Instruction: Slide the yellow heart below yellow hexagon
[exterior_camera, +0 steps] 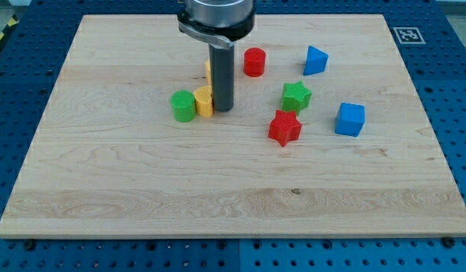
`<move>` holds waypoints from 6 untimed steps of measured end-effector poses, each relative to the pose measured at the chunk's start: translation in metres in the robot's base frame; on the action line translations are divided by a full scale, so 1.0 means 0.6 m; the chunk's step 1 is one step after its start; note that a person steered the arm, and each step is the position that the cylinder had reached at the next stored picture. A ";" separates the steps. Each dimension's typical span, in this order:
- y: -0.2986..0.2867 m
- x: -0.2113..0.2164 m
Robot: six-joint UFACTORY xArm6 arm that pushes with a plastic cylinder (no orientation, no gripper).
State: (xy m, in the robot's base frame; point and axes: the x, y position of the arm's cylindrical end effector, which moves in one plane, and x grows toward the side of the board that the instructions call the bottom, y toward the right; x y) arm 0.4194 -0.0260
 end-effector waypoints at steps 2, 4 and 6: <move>0.056 0.071; -0.047 0.087; -0.076 0.067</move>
State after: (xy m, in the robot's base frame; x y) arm 0.4598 -0.0715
